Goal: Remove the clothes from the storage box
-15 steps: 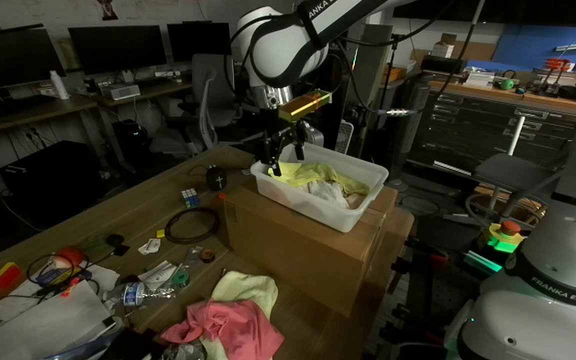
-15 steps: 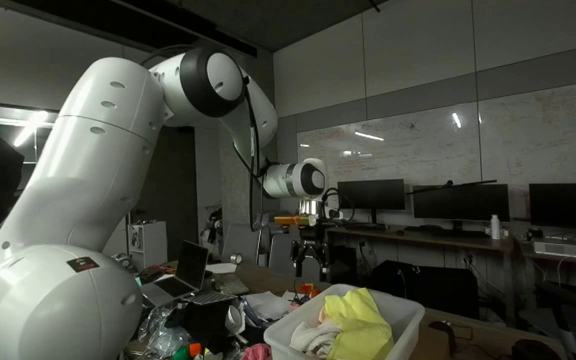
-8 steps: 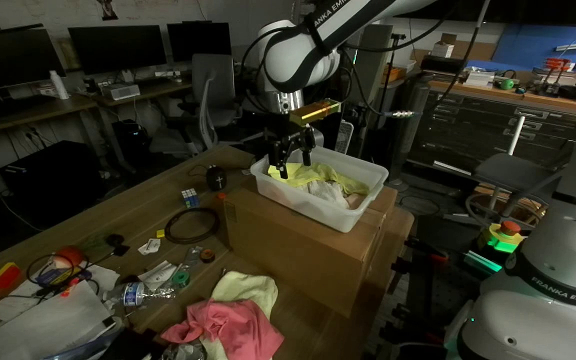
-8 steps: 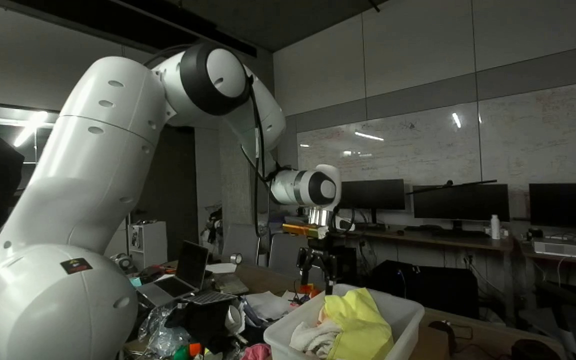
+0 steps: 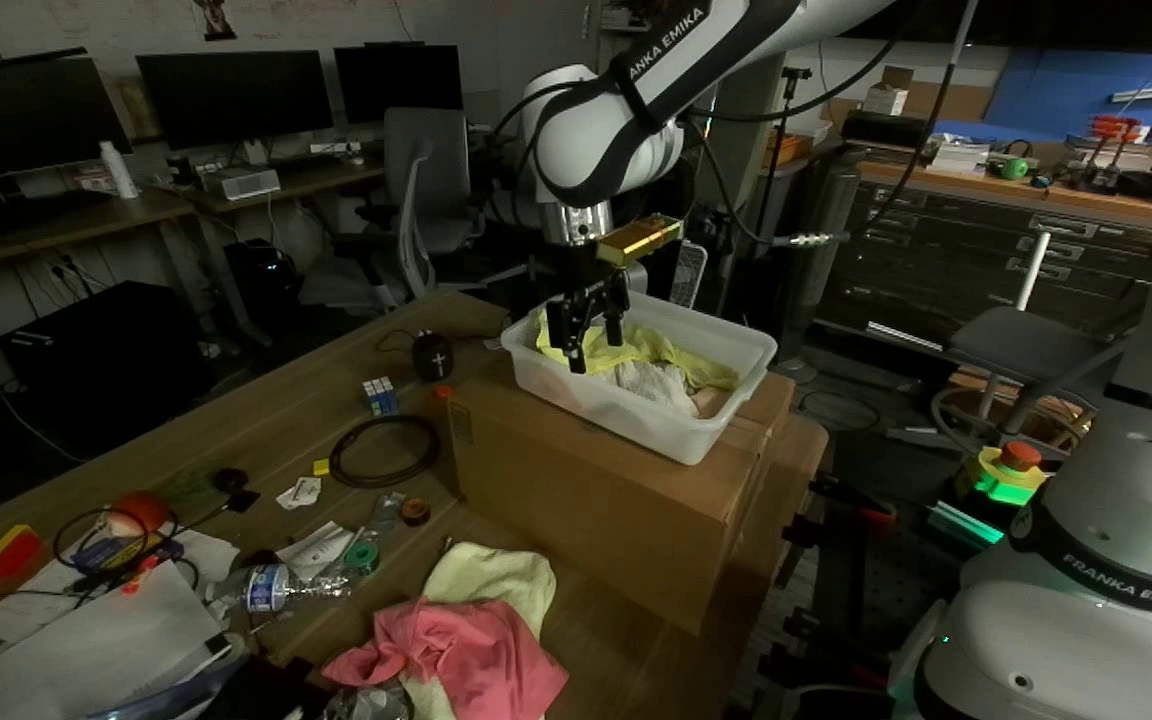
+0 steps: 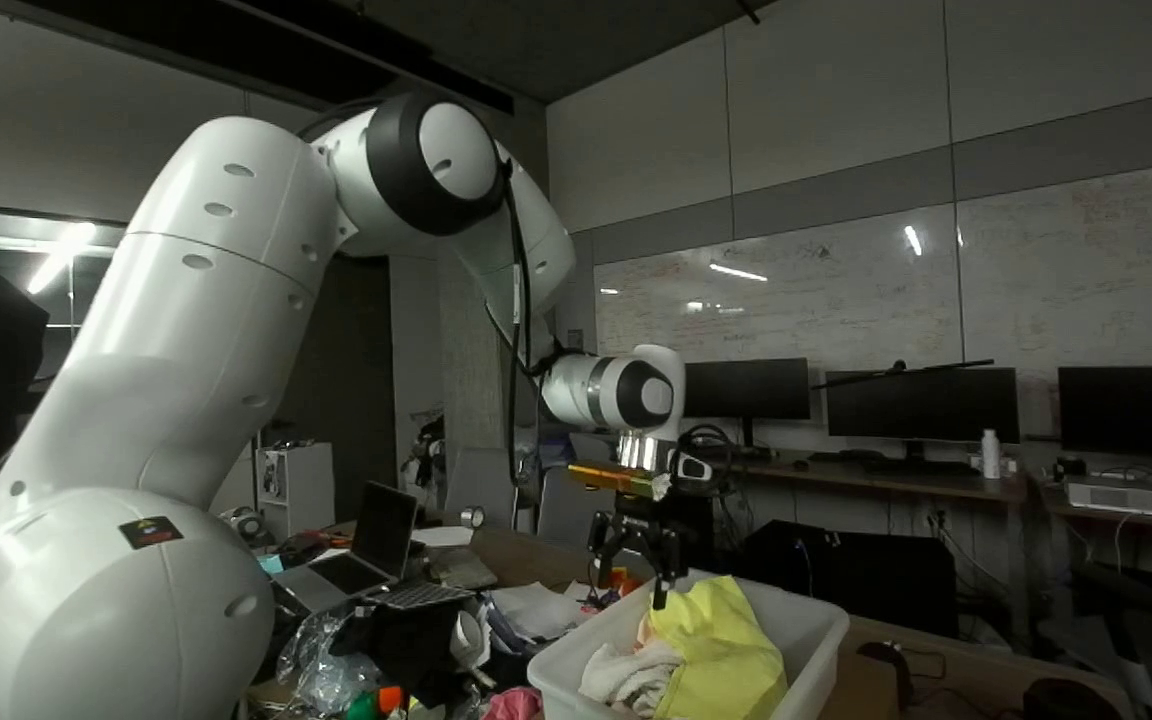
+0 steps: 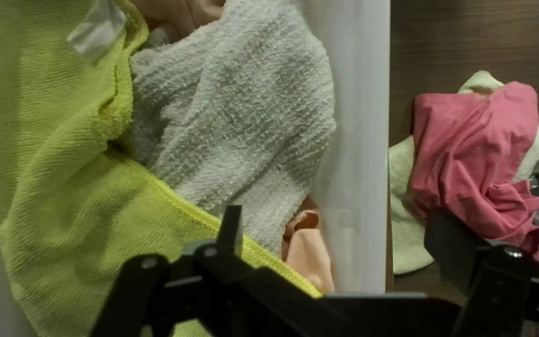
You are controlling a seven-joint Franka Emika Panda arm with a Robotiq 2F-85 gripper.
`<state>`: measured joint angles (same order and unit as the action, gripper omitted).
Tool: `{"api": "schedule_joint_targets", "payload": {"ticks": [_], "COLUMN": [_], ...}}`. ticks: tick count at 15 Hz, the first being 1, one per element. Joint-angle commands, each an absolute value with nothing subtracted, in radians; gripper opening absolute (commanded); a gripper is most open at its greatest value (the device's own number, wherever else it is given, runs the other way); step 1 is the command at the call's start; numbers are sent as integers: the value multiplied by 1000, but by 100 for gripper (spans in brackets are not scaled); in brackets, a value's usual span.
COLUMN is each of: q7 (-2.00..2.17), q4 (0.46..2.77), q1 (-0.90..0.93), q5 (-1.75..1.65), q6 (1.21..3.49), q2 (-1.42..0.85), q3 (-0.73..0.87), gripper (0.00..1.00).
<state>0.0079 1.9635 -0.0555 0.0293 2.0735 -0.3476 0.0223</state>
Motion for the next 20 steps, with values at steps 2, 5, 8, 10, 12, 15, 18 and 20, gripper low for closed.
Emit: {"api": "schedule_joint_targets", "payload": {"ticks": [2, 5, 8, 10, 12, 15, 18, 20], "q7": [-35, -31, -5, 14, 44, 69, 43, 21], "q4": [1970, 1979, 1990, 1988, 1976, 1962, 1962, 1962], "q1": [-66, -76, -82, -78, -67, -62, -72, -82], "q5": [27, 22, 3, -29, -84, -149, -150, -127], "q6": [2105, 2122, 2168, 2206, 2227, 2249, 2269, 2283], "q2": [-346, -338, -333, -334, -344, -364, -383, -406], "q3": [33, 47, 72, 90, 108, 113, 101, 92], "gripper": [100, 100, 100, 100, 100, 100, 100, 100]}}
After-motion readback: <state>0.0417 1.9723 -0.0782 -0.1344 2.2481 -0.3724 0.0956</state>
